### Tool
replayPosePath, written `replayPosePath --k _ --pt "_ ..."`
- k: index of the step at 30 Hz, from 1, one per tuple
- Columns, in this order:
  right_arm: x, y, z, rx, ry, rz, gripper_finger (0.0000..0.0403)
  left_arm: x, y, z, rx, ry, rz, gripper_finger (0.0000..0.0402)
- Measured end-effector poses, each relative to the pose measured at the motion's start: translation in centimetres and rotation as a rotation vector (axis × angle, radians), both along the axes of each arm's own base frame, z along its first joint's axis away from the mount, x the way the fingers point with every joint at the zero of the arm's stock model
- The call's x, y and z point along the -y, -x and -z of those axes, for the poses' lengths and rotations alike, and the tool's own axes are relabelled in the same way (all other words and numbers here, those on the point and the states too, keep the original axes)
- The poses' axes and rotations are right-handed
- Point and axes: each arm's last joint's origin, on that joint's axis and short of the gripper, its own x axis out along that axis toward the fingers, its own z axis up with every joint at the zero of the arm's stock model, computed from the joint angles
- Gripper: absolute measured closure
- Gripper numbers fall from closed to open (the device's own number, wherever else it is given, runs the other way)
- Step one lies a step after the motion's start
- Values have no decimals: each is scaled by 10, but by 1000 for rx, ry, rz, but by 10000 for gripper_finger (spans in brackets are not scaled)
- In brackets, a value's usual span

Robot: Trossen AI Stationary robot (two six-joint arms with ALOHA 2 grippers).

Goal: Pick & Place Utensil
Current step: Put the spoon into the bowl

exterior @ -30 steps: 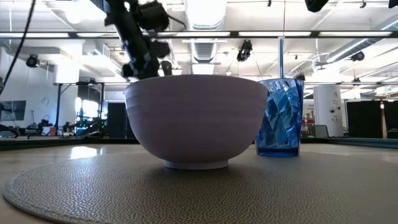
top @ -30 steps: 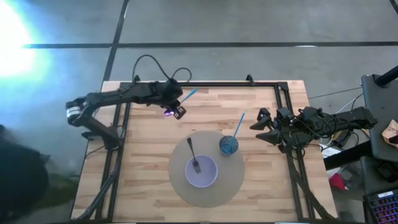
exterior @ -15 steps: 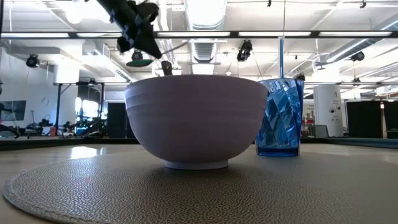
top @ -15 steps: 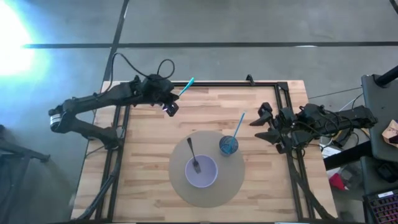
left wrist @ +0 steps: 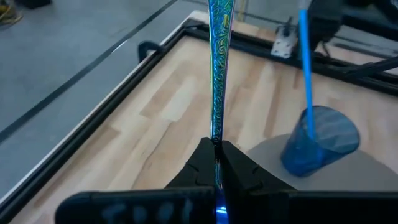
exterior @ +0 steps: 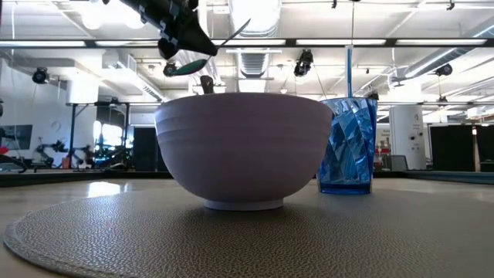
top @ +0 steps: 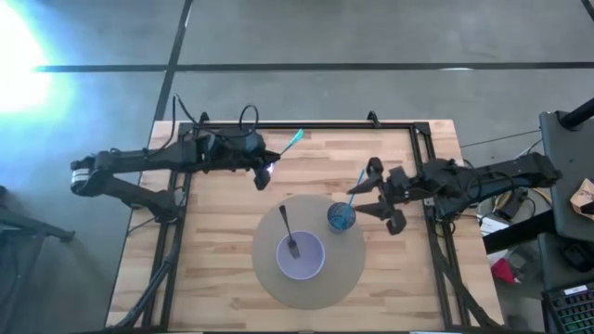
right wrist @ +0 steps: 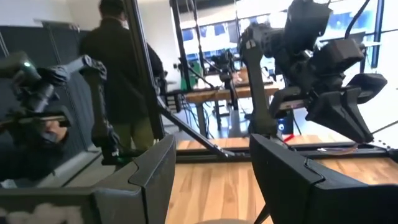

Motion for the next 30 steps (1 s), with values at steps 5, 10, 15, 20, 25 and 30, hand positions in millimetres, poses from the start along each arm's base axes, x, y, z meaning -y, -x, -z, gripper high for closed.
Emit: replayPosePath --k 5,10,15,20,25,30 --pt "-3 -15 2 -30 26 1 202 11 -5 8 37 -30 38 400" --pt "-4 -27 3 -45 68 3 202 22 -6 16 75 -57 54 399" --pt "-6 -35 1 -49 91 11 202 35 -7 16 96 -82 74 399" --pt "-5 -44 -1 -54 133 98 202 52 -7 14 111 -133 58 399" --pt "-5 -57 3 -84 144 162 202 72 -6 12 118 -174 29 399" --pt "-7 -74 9 -121 151 181 202 94 -1 12 120 -226 -23 399"
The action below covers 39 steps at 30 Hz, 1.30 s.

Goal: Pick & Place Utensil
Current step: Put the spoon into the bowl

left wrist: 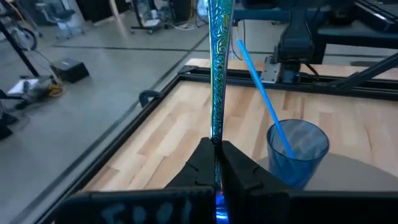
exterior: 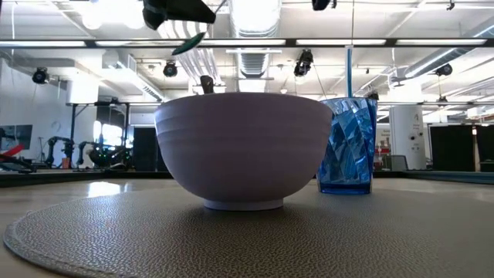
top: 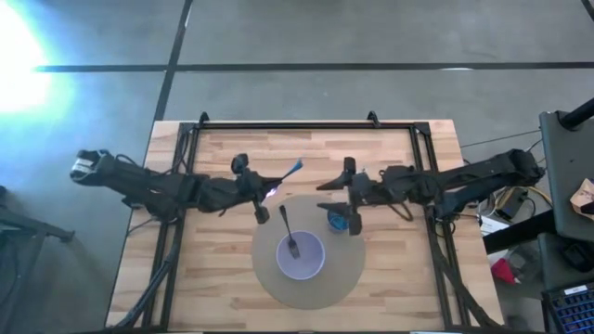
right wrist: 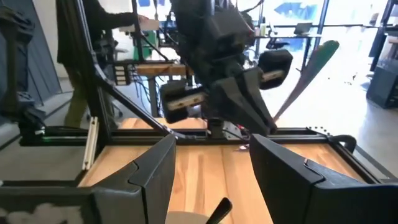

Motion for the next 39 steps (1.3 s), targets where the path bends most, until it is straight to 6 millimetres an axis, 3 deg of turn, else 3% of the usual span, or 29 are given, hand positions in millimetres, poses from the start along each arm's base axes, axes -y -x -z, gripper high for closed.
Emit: replayPosePath --k 9,16,27,39 --pt "-8 -38 1 -31 5 -3 202 33 4 5 -3 -47 -33 399" --pt "-15 -60 -1 -84 44 27 202 47 4 13 -13 -104 -115 397" --pt "-19 -81 2 -142 116 267 202 57 5 19 -4 -134 -180 396" --pt "-20 -92 -5 -61 95 325 209 56 6 26 -5 -143 -201 398"
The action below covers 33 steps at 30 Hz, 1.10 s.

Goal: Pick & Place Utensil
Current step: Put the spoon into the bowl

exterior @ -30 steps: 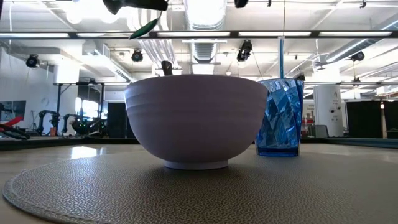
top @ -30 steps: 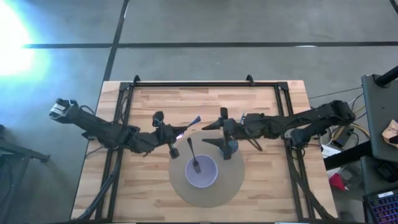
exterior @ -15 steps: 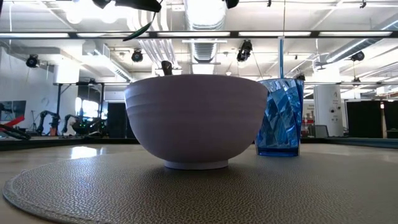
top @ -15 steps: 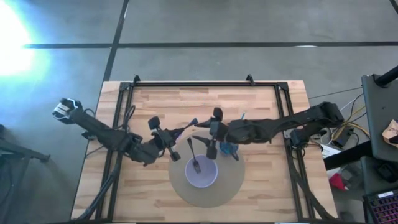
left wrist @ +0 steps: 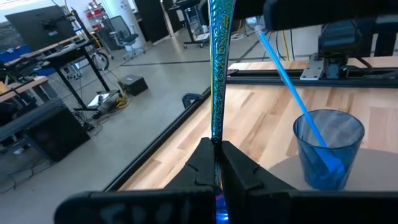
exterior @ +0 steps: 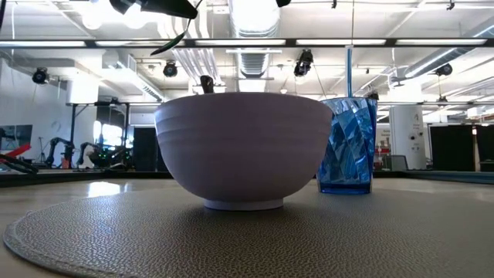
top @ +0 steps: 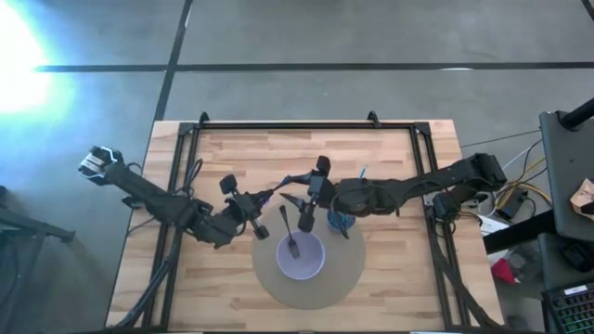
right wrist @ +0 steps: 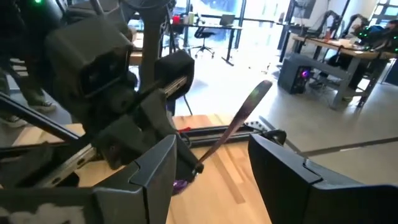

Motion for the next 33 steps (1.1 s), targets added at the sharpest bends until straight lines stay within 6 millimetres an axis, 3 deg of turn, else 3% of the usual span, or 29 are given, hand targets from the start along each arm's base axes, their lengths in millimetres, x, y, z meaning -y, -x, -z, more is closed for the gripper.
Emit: replayPosePath --k 13,27,33 --pt "4 -7 -2 48 5 104 248 0 0 0 -1 -1 0 398" --pt "3 -7 -2 38 38 82 385 -1 1 5 -18 -14 -1 394" --pt "2 -7 -2 36 40 64 390 -1 1 5 -28 -25 3 394"
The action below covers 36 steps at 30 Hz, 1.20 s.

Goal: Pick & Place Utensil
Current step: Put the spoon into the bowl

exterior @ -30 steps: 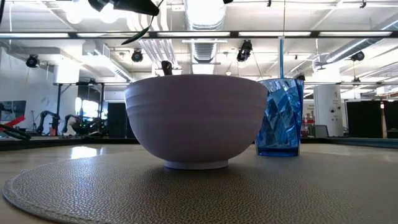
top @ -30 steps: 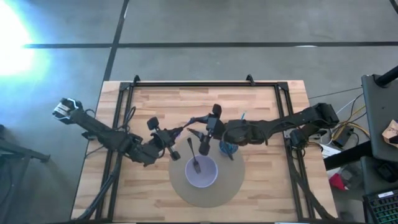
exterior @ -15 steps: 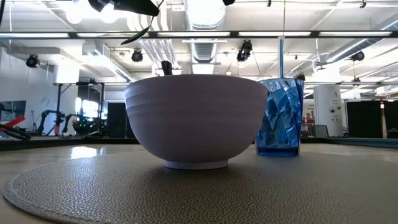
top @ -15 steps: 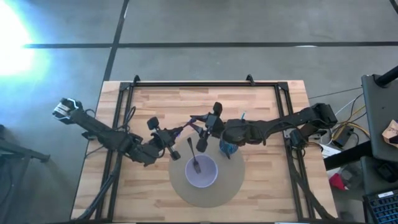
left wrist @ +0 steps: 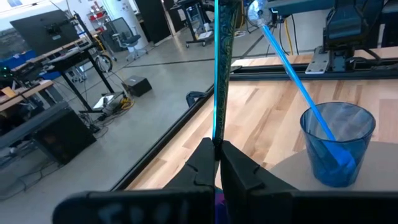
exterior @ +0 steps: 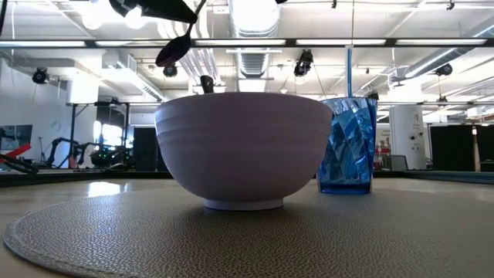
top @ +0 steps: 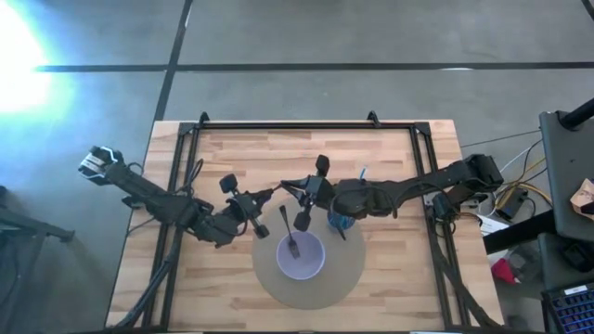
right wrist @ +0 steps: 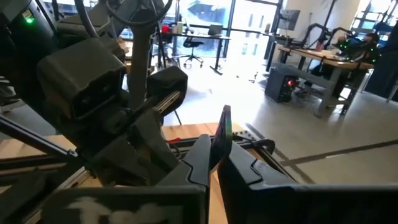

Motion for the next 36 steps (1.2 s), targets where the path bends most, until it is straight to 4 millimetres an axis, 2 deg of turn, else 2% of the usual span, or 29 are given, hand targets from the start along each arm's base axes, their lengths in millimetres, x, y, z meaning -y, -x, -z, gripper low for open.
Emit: replayPosePath --k 13,19,28,36 --pt "3 1 -1 -17 40 28 392 1 0 0 -8 -4 11 365" --pt "1 5 -4 -33 49 13 392 0 0 0 -52 -62 22 327" --pt "3 27 -19 -102 61 -4 392 -1 3 -4 -37 -56 20 257" --pt "6 54 -37 -138 13 -77 392 -3 7 -10 -10 -37 22 236"
